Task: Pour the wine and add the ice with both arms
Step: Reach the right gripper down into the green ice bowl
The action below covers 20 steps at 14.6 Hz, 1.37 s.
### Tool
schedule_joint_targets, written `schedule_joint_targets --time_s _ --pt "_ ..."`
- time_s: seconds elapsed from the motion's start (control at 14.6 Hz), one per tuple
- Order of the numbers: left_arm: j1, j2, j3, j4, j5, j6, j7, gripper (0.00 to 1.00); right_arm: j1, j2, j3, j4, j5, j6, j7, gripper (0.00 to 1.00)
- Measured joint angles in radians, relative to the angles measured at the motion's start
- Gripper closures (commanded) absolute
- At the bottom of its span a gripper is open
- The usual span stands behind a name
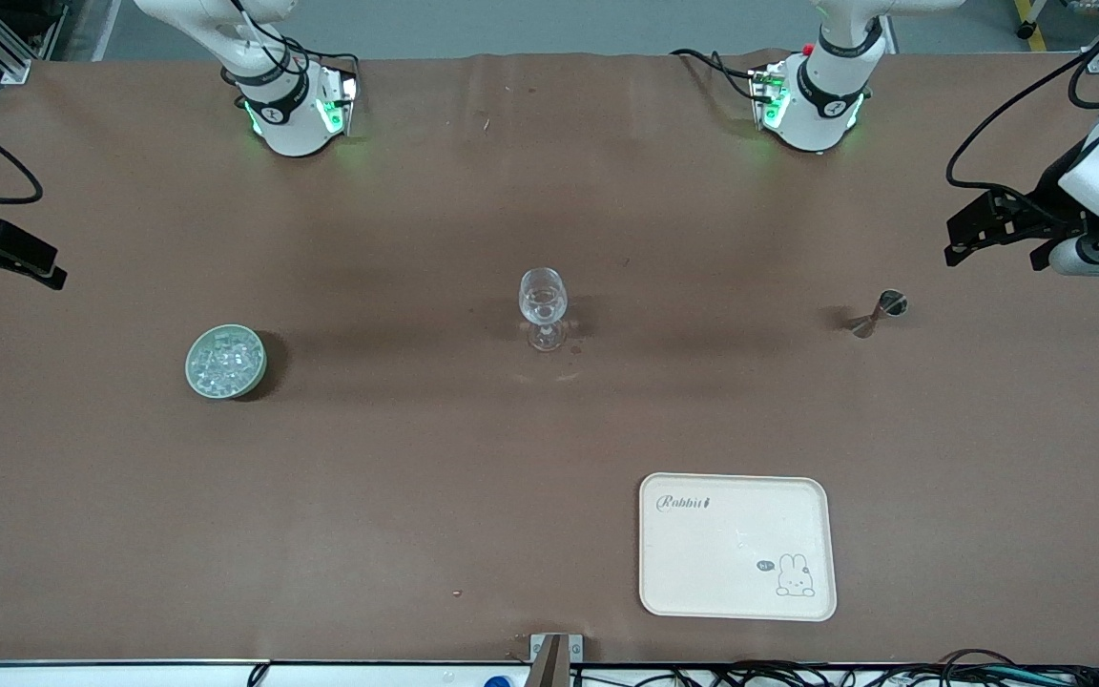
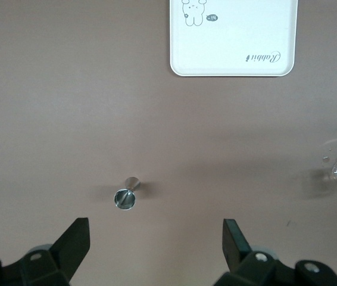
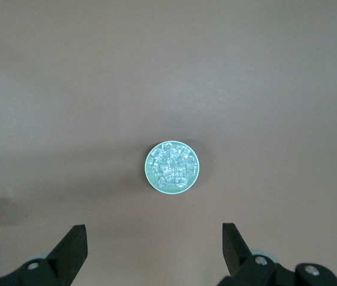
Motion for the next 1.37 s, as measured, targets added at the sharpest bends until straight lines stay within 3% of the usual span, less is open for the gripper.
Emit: schedule_joint_targets --time_s 0.48,0.75,1.1,1.37 --pt "0.003 0.001 0.005 -0.004 0.000 -0.003 0.001 0.01 0.000 0.000 0.001 -0.005 0.000 0.015 0.000 0.00" --pt "0.005 0.001 0.072 -0.009 -0.006 -0.027 -0.052 0.00 0.000 0.000 0.000 -0.045 0.000 0.048 -0.003 0.00" --pt "0.008 0.022 0.168 -0.017 -0.086 -0.112 -0.372 0.00 -0.002 0.001 -0.002 -0.304 0.000 0.290 -0.014 0.00" --pt "0.004 0.052 0.259 -0.062 -0.200 -0.128 -0.503 0.00 -0.003 0.000 -0.009 -0.595 -0.001 0.618 -0.015 0.00"
